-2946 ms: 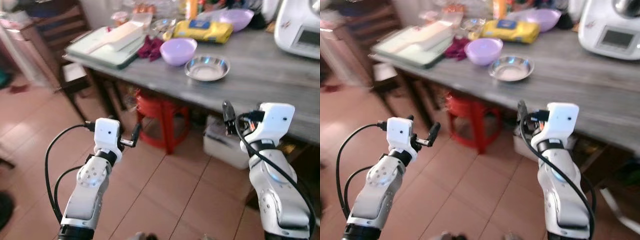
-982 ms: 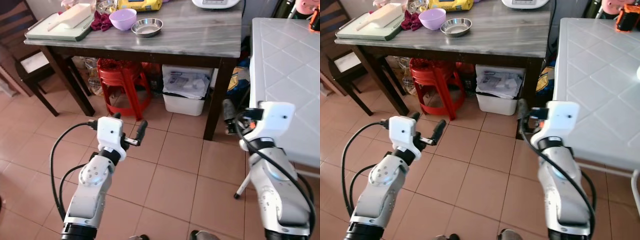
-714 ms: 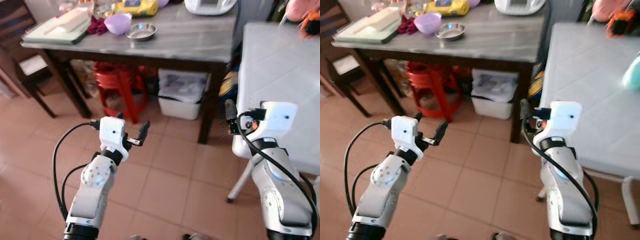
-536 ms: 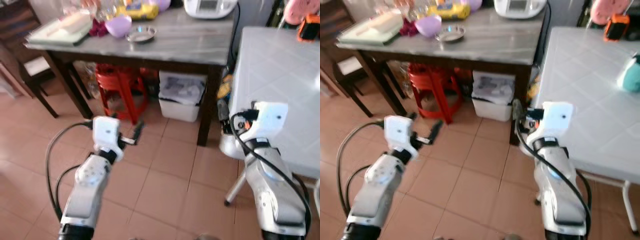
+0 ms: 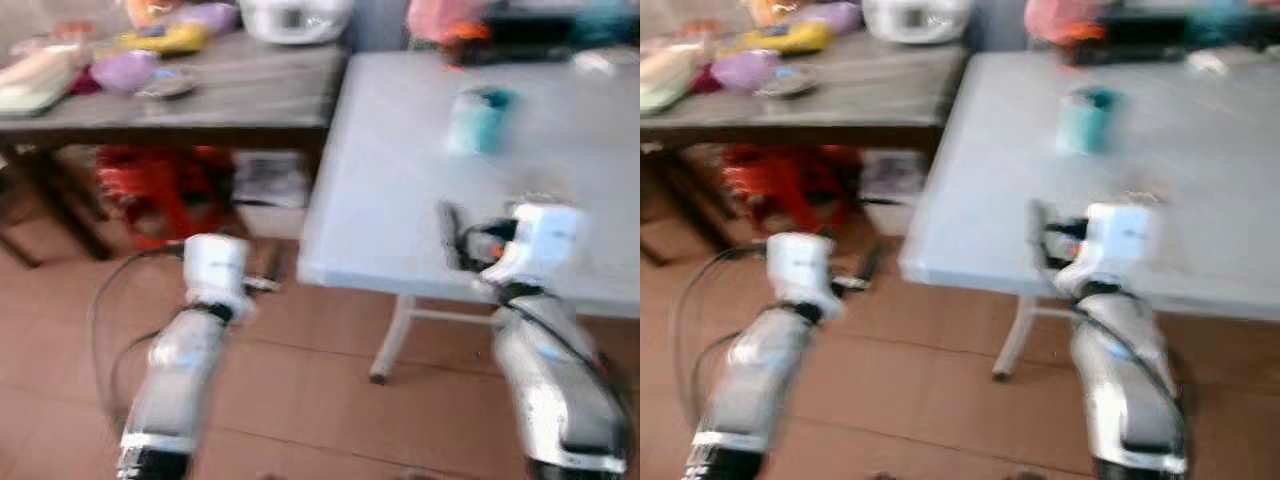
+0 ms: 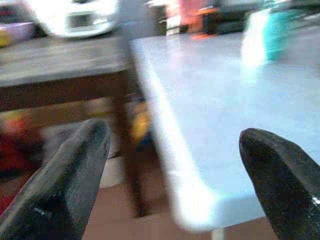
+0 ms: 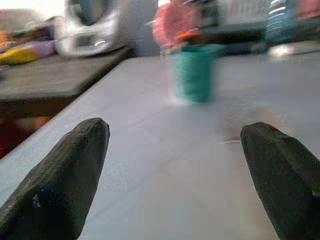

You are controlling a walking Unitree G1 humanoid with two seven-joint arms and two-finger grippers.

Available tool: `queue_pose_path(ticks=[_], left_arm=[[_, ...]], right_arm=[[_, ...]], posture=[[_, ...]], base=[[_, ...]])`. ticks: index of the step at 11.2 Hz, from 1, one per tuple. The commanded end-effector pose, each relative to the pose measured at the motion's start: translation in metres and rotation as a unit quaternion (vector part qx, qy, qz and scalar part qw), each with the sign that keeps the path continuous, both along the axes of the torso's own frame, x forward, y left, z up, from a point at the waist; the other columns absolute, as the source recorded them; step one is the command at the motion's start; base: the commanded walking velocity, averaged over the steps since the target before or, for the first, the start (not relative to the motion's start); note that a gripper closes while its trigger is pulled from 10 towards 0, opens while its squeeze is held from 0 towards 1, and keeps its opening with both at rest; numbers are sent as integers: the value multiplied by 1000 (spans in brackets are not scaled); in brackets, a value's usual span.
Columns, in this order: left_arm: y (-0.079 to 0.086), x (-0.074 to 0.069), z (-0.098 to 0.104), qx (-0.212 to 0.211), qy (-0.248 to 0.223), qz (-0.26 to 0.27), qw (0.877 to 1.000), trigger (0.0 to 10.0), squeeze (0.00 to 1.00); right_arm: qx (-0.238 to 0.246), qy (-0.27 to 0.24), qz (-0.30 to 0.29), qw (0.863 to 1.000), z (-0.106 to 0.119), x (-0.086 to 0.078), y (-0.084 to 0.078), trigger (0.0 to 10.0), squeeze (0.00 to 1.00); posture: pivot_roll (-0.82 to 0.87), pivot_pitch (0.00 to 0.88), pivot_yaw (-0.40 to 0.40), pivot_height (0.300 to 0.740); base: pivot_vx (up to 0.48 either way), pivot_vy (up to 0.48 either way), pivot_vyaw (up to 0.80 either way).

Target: Setting the table

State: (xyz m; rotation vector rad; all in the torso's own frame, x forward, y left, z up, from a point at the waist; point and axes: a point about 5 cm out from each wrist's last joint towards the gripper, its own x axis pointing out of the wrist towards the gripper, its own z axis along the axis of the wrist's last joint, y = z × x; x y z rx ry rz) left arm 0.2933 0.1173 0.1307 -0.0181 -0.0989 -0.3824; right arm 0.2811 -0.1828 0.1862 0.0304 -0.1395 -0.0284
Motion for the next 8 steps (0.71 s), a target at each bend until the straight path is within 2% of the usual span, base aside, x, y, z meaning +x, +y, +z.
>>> queue_pose_path(ticks=[1,3,5,8], left_arm=[[14,1,1,10,-3,20,1000,10000,0],[13,1,1,10,-4,17,1000,10000,0],[12,1,3,-9,-12,21,1000,10000,0],[14,-1,1,-11,-11,29,999,10000,0]], right_arm=[[8,-9,22,1000,3,0,12,10000,0],[9,-10,21,1000,4,0,13,10000,0],[9,-10,21,1000,3,0,13,10000,0],[10,-8,16,1000,0,-2,13,10000,0]], posture=[[-76,122,114,740],[-78,123,116,740],[-78,124,118,740],[-75,124,114,740]], base=[[0,-300,0],[0,-287,0],[0,0,0],[0,0,0]])
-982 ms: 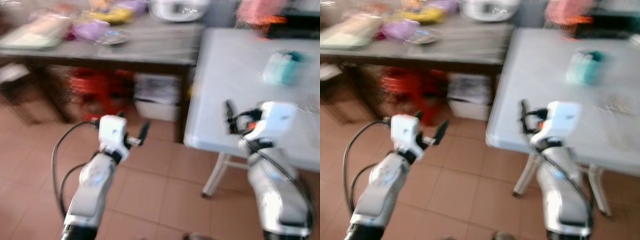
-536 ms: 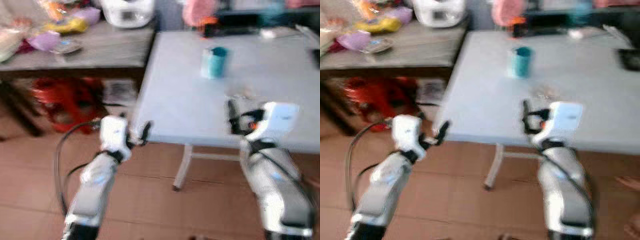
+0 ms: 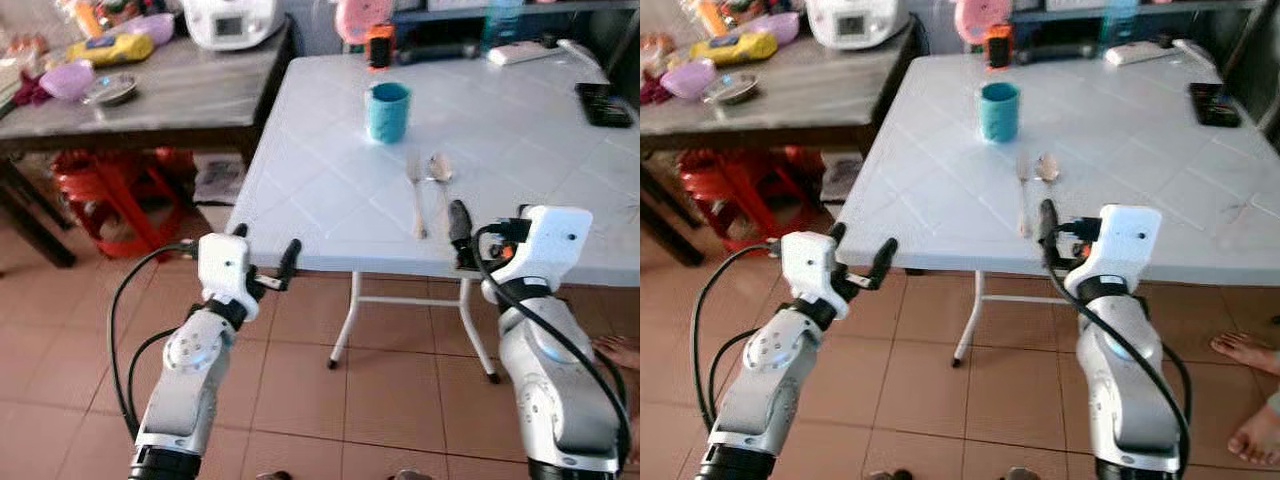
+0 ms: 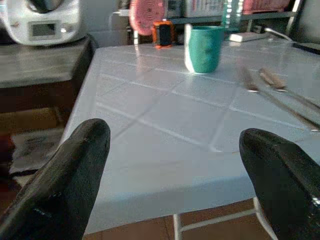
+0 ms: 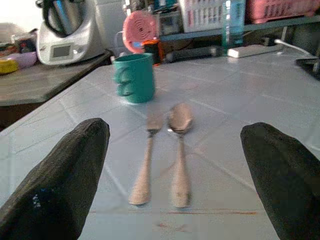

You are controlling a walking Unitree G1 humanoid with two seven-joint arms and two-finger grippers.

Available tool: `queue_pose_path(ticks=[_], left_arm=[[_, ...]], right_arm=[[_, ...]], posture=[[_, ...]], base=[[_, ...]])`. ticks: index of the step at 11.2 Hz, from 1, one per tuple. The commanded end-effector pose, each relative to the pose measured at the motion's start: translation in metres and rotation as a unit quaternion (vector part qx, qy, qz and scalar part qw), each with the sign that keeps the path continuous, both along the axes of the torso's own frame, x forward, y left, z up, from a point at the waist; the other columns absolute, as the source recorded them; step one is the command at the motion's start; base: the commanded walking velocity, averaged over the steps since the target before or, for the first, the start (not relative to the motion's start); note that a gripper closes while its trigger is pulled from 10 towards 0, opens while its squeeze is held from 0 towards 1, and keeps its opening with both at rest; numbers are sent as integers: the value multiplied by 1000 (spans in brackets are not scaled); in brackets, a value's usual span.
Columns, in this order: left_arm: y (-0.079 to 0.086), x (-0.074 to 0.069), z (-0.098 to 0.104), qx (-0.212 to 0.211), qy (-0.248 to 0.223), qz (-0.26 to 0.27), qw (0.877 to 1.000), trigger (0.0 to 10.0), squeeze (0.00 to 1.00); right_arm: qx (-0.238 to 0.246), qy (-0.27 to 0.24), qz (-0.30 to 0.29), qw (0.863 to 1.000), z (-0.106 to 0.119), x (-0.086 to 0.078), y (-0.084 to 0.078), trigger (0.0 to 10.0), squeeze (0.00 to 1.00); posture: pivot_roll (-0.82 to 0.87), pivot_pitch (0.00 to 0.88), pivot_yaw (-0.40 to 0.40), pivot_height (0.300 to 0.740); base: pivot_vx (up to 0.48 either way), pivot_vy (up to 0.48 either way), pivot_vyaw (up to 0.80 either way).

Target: Setting the table

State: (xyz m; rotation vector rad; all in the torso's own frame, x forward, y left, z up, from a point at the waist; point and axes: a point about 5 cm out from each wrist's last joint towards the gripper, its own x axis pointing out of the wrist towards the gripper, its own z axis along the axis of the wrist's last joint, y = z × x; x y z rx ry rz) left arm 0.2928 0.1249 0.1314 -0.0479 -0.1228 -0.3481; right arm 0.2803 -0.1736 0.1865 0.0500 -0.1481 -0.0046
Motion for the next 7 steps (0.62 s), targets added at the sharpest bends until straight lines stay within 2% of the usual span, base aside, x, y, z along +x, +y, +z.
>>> queue_pose_path(ticks=[1,2,4,5,7], left_arm=[[6,-2,0,2,-4,7,1000,10000,0],[5,-2,0,5,-5,7,1000,10000,0],[-1,-6,0,-4,-5,-29,1000,10000,0],[-1,-8,-2,-11,-1,-38,999,10000,0],[-2,-9,-2,-13,0,-41,999,10000,0]], right_arm=[[2,-3,5,1000,0,-1,4,10000,0],[2,-3,5,1000,0,-1,5,10000,0],[2,-5,6,1000,0,0,5,10000,0],[3,-3,9,1000,-1,-1,6,10000,0],[3,-2,12,1000,-1,0,7,10000,0]], posture=[[-74,123,114,740],[-74,121,115,740],[-74,120,114,740],[-73,120,114,740],[-73,119,115,740]], base=[[0,0,0],[0,0,0],[0,0,0],[330,0,0],[352,0,-563]])
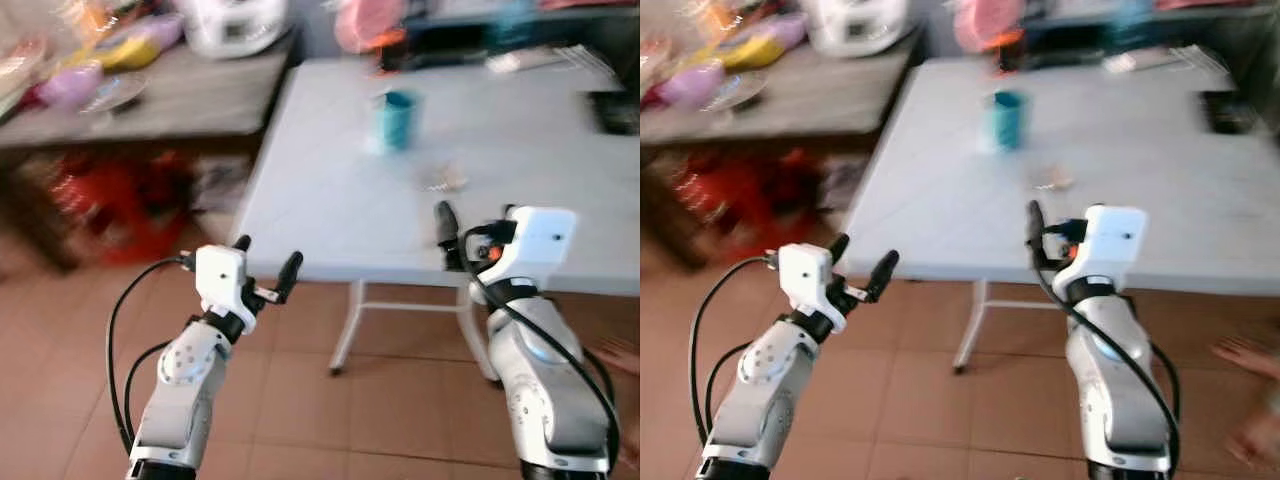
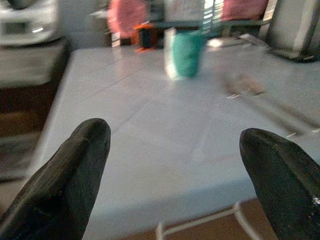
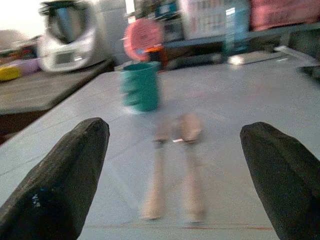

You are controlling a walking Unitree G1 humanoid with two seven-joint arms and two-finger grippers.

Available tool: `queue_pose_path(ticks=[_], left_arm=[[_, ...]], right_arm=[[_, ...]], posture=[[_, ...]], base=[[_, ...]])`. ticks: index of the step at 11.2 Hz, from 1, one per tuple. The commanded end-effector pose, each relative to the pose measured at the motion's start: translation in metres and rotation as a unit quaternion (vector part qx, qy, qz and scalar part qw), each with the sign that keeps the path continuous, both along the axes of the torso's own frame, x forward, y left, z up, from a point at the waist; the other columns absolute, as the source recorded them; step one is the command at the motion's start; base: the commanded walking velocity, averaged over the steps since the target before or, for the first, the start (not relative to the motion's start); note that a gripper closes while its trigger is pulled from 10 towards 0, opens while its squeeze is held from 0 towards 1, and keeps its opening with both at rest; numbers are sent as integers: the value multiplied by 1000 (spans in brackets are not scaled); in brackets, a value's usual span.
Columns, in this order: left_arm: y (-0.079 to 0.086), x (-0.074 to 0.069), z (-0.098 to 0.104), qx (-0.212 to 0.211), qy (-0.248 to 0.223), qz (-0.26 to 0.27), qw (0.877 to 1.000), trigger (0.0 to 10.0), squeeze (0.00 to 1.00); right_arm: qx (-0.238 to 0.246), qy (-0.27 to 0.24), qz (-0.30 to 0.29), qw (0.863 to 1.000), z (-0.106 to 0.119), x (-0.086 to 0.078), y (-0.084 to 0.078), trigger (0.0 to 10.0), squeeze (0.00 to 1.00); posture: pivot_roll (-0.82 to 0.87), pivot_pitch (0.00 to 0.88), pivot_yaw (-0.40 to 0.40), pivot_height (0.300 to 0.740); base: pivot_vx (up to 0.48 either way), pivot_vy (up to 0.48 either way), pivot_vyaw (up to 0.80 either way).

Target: Setting the table

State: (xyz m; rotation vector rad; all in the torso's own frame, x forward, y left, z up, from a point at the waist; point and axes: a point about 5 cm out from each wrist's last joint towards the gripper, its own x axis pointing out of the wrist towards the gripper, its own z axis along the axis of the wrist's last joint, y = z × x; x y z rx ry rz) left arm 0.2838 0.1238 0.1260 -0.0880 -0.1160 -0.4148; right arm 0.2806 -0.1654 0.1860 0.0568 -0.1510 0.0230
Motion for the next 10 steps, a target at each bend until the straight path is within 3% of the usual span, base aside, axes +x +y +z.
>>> queue_pose_path(ticks=[1,10], left_arm=[[-3,0,3,1,-5,-11,1000,10000,0],[-3,-2,0,9,4,-14,1000,10000,0]], right_arm=[[0,-1,-3,1000,-1,0,-1,10000,0],[-14,0,4,1000,-3,-2,4,10000,0]], posture=[[-73,119,115,740],[-70,128,123,740]], base=[[356,0,-500],[365,0,0]])
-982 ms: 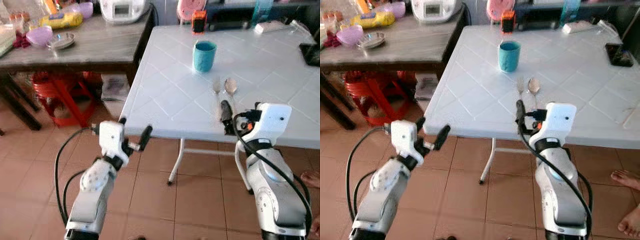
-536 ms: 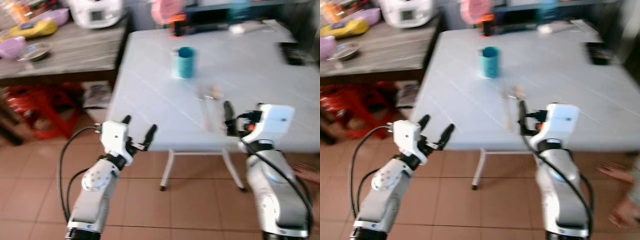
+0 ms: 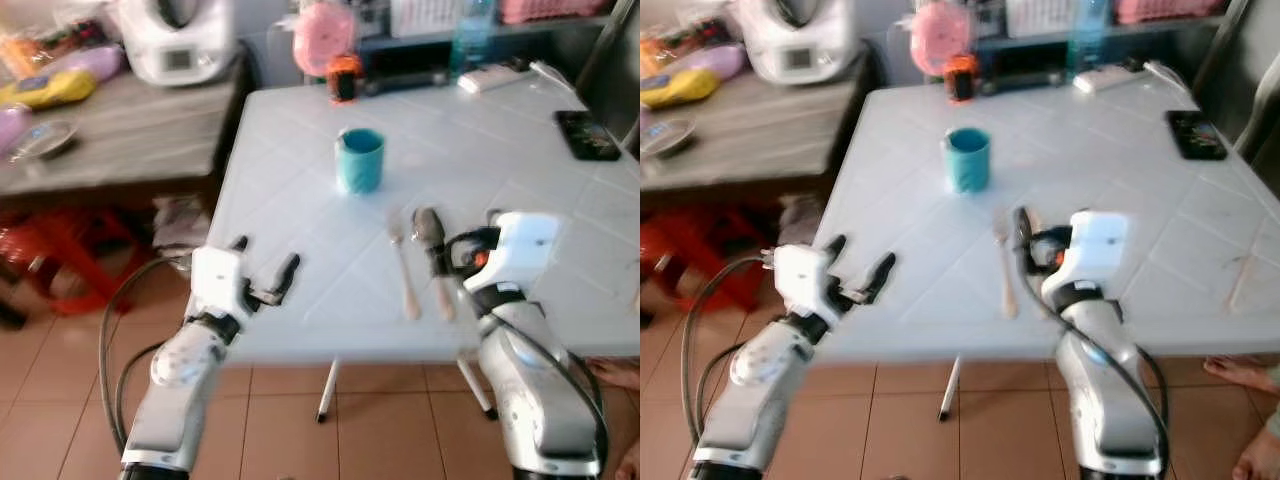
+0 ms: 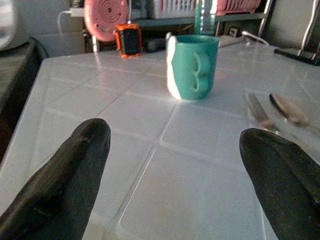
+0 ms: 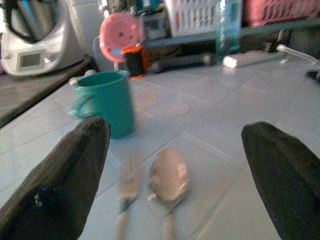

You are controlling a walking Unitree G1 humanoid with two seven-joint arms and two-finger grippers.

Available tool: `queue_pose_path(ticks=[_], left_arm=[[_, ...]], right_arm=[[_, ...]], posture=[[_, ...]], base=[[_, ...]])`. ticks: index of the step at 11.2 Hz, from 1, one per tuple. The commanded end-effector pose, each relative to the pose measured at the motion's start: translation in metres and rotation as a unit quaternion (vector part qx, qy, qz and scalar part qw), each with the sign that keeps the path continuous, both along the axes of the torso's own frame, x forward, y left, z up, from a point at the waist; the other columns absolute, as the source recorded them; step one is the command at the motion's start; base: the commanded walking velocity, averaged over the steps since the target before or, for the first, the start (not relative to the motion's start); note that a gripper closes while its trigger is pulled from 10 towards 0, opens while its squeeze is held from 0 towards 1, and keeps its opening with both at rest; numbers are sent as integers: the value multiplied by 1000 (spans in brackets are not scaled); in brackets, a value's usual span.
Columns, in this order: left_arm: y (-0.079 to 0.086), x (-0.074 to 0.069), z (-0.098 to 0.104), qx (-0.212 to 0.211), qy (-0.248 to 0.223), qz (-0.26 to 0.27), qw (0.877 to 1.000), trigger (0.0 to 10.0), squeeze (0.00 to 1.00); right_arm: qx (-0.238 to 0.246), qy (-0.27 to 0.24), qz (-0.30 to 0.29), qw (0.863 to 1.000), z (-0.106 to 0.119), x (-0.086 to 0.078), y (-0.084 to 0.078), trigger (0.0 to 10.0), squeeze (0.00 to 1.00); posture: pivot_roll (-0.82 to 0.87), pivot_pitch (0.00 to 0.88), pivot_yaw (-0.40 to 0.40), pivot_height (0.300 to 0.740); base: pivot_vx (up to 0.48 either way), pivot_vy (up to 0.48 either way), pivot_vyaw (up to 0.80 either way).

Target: Setting the table

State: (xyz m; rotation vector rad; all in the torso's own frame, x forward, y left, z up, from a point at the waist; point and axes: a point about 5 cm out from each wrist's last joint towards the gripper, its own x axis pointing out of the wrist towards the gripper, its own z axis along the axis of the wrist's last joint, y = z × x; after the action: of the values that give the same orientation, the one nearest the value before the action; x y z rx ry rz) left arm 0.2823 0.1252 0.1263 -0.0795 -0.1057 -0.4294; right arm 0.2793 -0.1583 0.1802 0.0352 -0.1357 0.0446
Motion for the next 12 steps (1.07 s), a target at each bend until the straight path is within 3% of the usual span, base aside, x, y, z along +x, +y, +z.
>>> queue_pose_path(ticks=[1,3,8,9,12], left_arm=[[-4,-1,0,2,0,-6,1000,10000,0],[-3,-2,0,6,-4,-2,1000,10000,0],[22,-8,-9,25,9,-11,1000,10000,0],[26,-11,-8,45,-5,-42,998,10000,0],[26,-22,-9,54,-9,-98,994,10000,0]], right_arm=[[-2,-5,-3,1000,2,-2,-3,10000,0],[7,19,20,1000,-5,-3,5,10000,0],[-5,-2,58,998,1,-2,25,10000,0],[0,8,59,998,-2,-2,29,10000,0],[62,36,102,992,-5,4,44,10000,0]], posture=[[-71,129,123,740],[-71,129,126,740],[-56,141,127,740],[-49,149,122,740],[-40,161,119,740]], base=[[0,0,0],[0,0,0],[0,0,0],[0,0,0],[0,0,0]])
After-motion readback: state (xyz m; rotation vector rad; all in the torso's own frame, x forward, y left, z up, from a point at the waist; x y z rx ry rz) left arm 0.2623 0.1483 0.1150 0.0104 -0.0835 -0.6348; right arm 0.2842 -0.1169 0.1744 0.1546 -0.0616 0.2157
